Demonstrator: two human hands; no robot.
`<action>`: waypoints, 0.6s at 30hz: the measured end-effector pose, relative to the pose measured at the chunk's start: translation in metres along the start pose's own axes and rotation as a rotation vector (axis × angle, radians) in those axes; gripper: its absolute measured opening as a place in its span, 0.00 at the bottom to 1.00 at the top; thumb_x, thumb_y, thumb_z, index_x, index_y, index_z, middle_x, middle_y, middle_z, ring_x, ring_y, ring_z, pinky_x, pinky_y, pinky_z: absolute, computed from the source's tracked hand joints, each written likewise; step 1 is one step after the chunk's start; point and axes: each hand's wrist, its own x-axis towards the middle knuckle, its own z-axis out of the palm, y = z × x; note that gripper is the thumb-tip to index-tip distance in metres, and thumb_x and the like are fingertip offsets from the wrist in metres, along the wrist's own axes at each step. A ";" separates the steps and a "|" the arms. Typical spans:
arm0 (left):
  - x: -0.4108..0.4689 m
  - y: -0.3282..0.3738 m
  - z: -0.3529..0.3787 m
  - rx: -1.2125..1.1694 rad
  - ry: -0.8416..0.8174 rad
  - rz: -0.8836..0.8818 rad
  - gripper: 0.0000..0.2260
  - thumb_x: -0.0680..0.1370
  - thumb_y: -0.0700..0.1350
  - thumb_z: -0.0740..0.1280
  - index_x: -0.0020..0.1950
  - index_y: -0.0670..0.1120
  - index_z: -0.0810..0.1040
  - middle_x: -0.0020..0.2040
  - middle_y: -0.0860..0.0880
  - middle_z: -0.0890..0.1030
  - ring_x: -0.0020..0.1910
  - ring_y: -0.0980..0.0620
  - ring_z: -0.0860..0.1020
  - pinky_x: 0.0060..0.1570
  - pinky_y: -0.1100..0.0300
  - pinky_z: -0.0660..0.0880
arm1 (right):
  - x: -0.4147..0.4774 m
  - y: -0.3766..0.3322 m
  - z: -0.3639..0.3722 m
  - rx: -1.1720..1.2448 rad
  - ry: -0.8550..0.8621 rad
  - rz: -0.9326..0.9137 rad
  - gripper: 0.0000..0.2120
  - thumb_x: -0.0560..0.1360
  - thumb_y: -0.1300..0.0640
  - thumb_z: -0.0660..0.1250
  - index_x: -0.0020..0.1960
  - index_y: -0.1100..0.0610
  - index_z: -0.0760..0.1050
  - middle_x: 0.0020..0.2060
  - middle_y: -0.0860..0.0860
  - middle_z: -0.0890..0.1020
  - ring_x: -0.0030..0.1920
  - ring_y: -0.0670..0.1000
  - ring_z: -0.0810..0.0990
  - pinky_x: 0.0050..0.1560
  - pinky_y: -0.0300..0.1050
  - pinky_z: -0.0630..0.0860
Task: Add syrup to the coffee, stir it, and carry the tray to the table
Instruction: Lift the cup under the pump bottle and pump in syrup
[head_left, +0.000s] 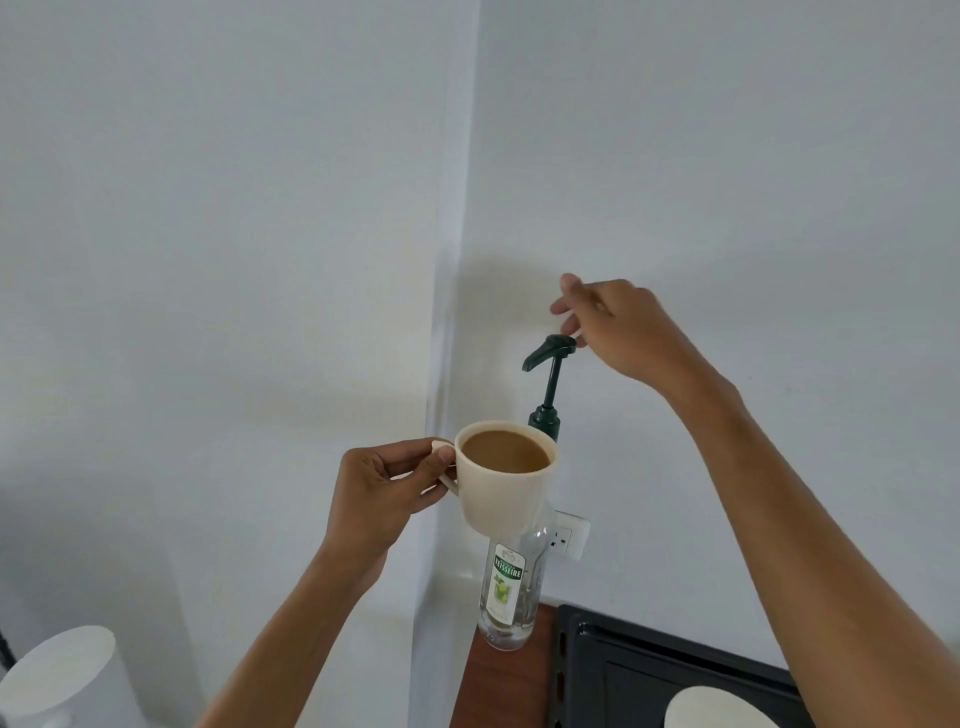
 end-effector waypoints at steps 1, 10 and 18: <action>0.003 0.001 0.000 -0.002 -0.005 0.005 0.07 0.76 0.36 0.72 0.51 0.37 0.87 0.41 0.41 0.88 0.41 0.50 0.86 0.46 0.60 0.84 | 0.008 -0.006 0.005 -0.042 -0.058 0.034 0.27 0.84 0.39 0.51 0.54 0.54 0.84 0.47 0.51 0.86 0.50 0.52 0.85 0.61 0.51 0.78; 0.015 0.009 -0.001 0.000 -0.040 0.024 0.08 0.76 0.36 0.72 0.53 0.35 0.86 0.42 0.40 0.88 0.41 0.50 0.86 0.46 0.60 0.84 | 0.032 -0.021 0.038 -0.021 -0.486 0.258 0.40 0.84 0.39 0.39 0.54 0.63 0.84 0.44 0.59 0.87 0.40 0.55 0.85 0.45 0.46 0.78; 0.021 0.017 0.003 0.018 -0.061 0.029 0.09 0.77 0.38 0.72 0.54 0.35 0.86 0.43 0.39 0.88 0.43 0.50 0.86 0.51 0.56 0.84 | 0.041 -0.007 0.037 -0.068 -0.540 0.123 0.20 0.84 0.54 0.52 0.58 0.57 0.83 0.49 0.61 0.88 0.51 0.59 0.87 0.62 0.53 0.80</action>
